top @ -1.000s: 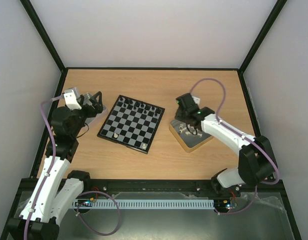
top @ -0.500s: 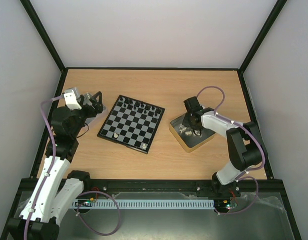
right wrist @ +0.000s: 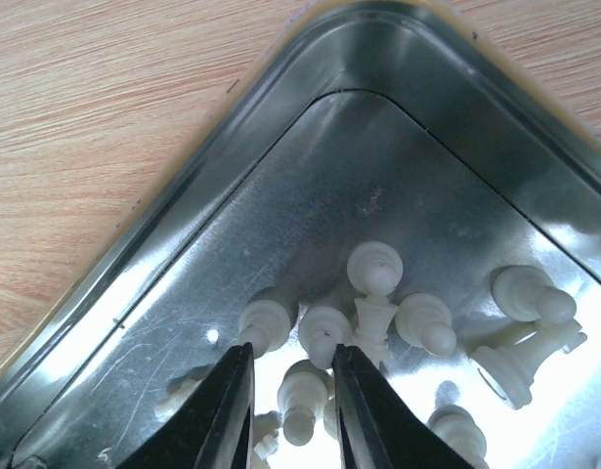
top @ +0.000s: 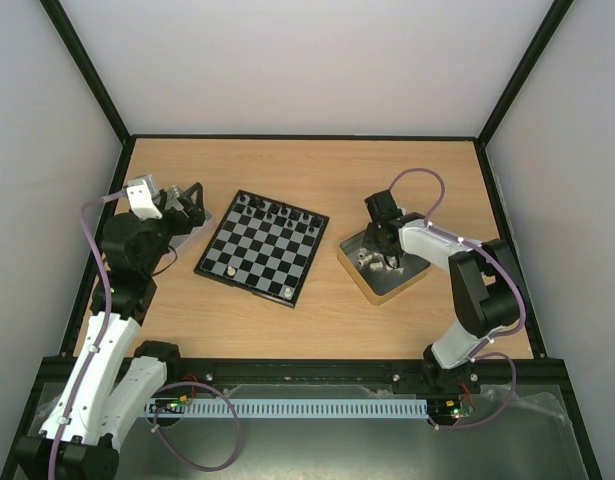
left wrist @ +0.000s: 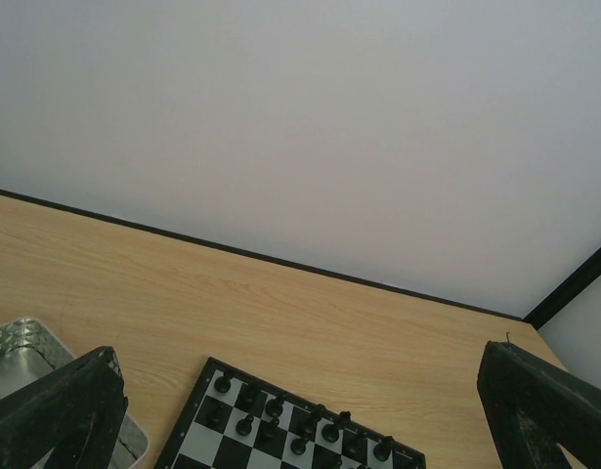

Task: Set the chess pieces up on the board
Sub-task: Pick up the chess piece from the storage box.

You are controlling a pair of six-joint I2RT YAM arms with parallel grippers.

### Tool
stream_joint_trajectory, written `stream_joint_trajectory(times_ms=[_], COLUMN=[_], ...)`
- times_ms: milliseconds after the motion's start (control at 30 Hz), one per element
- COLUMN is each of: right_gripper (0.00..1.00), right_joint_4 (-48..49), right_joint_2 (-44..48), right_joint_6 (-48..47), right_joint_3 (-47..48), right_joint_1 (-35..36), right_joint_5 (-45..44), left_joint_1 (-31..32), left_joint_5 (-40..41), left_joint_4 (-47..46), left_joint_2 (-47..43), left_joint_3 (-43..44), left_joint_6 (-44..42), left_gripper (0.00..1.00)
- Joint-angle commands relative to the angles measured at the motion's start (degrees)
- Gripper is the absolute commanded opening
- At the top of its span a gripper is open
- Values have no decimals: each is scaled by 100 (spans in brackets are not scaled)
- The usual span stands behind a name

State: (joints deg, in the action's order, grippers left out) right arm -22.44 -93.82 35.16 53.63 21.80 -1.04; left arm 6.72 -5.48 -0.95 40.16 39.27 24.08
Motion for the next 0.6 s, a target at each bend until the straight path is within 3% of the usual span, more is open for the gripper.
stream_joint_trajectory(times_ms=[0, 200, 367, 567], right_gripper=[25, 29, 14, 14], right_joint_4=[-261, -303, -270, -165], right_joint_2=[5, 7, -106, -233], right_joint_6=[-113, -192, -193, -235], right_joint_3=[84, 171, 222, 243], right_joint_1=[-18, -12, -18, -17], right_joint_5=[-223, -445, -581, -597], left_joint_1=[-30, -32, -33, -32], left_joint_5=[29, 20, 28, 29], left_joint_4=[-98, -107, -107, -107], left_joint_2=[-21, -23, -33, -31], left_joint_3=[-42, -42, -41, -41], left_joint_6=[18, 18, 18, 18], left_gripper=[99, 99, 99, 99])
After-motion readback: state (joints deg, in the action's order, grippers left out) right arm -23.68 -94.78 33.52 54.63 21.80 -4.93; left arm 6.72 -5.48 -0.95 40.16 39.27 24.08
